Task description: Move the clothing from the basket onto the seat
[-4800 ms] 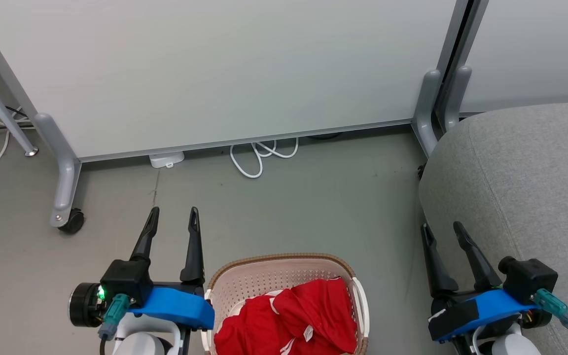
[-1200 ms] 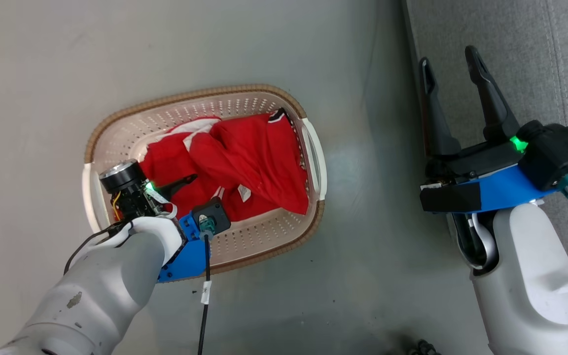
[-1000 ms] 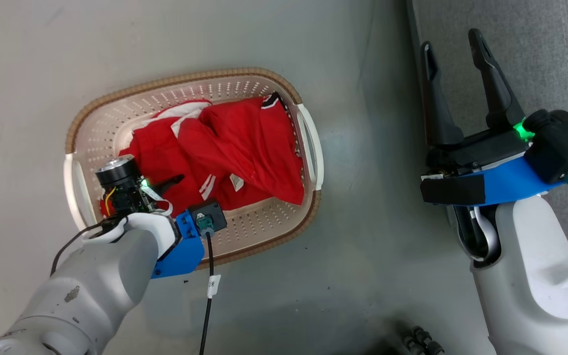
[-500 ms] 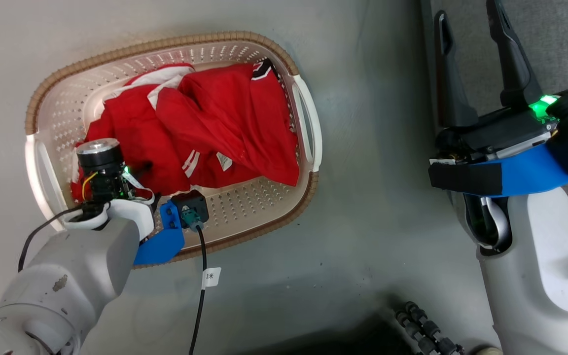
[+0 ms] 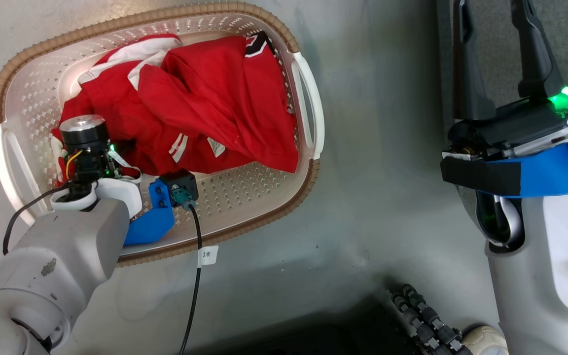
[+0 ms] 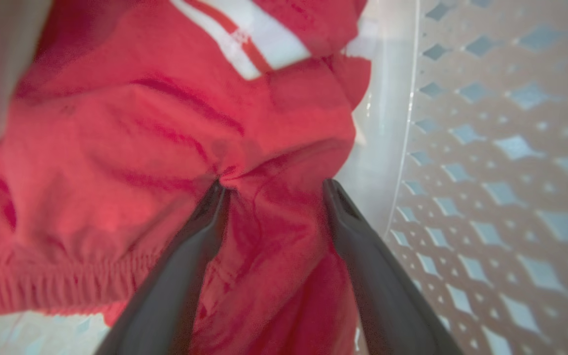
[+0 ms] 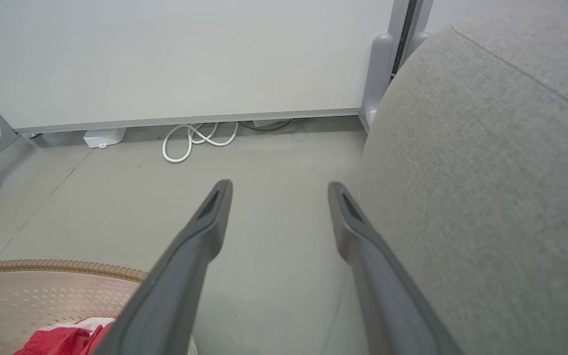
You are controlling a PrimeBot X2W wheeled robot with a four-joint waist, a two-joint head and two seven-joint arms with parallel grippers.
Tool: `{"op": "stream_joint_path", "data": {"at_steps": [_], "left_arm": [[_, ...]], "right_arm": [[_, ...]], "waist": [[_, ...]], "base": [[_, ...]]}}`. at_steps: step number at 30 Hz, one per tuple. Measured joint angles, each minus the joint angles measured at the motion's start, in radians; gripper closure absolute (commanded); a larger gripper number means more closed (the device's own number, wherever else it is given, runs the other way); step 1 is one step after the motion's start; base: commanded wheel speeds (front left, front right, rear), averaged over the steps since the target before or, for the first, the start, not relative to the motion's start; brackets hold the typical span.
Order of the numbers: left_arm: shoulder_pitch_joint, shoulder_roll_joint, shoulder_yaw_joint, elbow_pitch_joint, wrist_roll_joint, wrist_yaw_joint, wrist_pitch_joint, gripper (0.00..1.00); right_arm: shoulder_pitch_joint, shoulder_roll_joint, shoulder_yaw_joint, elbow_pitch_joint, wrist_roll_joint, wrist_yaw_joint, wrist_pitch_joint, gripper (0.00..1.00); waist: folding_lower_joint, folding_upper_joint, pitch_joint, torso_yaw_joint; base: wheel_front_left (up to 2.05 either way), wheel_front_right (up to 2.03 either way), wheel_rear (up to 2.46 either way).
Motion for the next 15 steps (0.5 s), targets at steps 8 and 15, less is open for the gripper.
{"op": "stream_joint_path", "data": {"at_steps": [8,15], "left_arm": [[-0.004,-0.012,0.0,0.001,-0.003,0.0,0.011,1.0],[-0.001,-0.03,0.0,0.002,-0.019,0.0,0.002,1.0]], "right_arm": [[-0.003,0.0,-0.009,-0.005,-0.002,0.0,0.0,0.0],[-0.009,0.0,-0.007,0.005,-0.002,0.0,0.0,0.0]], "waist": [[0.0,0.0,-0.002,0.006],[-0.0001,0.0001,-0.029,0.01]], "base": [[0.0,0.0,0.0],[0.0,0.0,0.0]]}}
